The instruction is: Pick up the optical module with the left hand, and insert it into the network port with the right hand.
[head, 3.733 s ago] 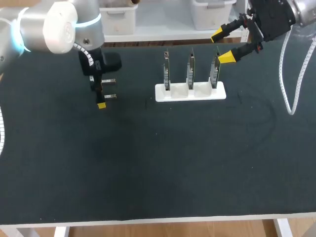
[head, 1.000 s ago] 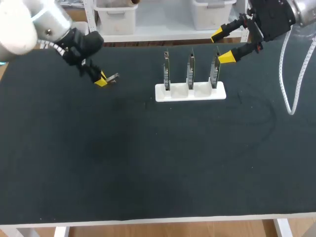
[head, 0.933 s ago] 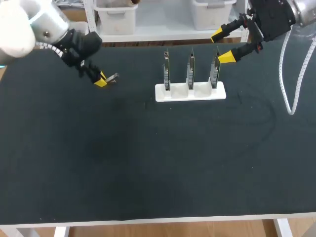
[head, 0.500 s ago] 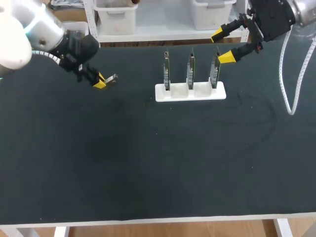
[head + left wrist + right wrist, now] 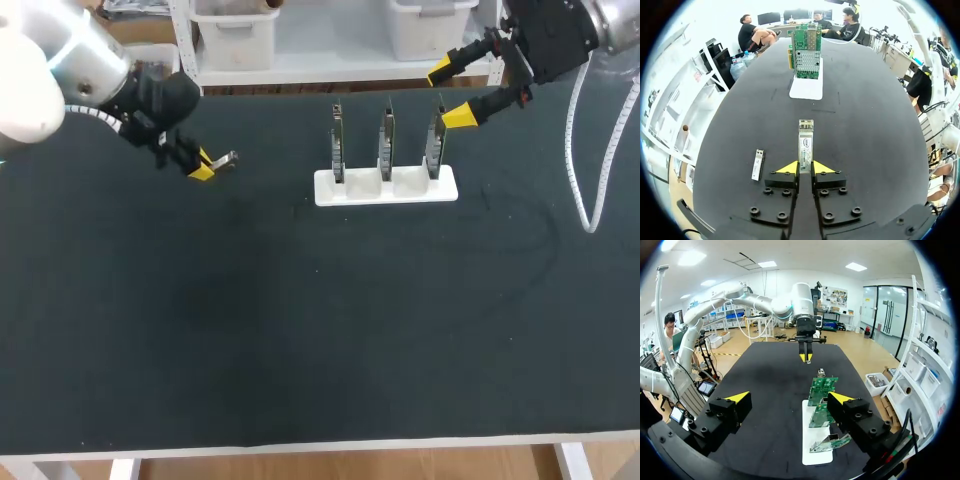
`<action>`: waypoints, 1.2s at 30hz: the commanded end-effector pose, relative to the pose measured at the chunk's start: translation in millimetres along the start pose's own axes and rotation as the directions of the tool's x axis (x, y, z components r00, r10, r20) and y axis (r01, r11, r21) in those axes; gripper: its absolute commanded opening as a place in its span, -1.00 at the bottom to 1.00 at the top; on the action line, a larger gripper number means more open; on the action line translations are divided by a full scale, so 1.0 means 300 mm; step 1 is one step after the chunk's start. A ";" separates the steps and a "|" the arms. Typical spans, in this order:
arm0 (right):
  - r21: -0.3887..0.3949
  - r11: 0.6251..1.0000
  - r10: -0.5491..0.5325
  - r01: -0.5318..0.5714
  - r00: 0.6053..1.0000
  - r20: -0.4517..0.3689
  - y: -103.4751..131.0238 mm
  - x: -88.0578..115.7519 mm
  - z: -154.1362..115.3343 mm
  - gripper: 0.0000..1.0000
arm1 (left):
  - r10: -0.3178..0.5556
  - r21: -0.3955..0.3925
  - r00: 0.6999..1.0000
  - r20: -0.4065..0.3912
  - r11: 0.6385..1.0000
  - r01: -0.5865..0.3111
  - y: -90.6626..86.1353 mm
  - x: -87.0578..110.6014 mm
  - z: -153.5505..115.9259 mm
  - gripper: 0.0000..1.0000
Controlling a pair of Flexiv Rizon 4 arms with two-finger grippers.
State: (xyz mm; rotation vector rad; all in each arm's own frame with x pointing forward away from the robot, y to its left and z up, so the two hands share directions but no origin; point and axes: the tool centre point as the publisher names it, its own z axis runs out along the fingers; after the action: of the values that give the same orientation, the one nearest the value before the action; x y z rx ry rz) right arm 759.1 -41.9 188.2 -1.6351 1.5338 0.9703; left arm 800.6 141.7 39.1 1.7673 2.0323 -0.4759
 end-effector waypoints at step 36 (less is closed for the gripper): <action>0.003 1.000 0.000 0.000 1.000 -0.001 0.005 -0.001 -0.001 1.00 | 0.118 -0.110 0.987 0.105 0.988 -0.107 -0.028 -0.211 -0.209 -1.00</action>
State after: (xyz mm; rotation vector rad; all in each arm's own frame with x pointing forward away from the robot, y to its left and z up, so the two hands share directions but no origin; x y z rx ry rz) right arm 759.1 -41.9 188.3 -1.6352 1.5338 0.9703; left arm 797.3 118.9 125.7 1.7449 1.8369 -0.4251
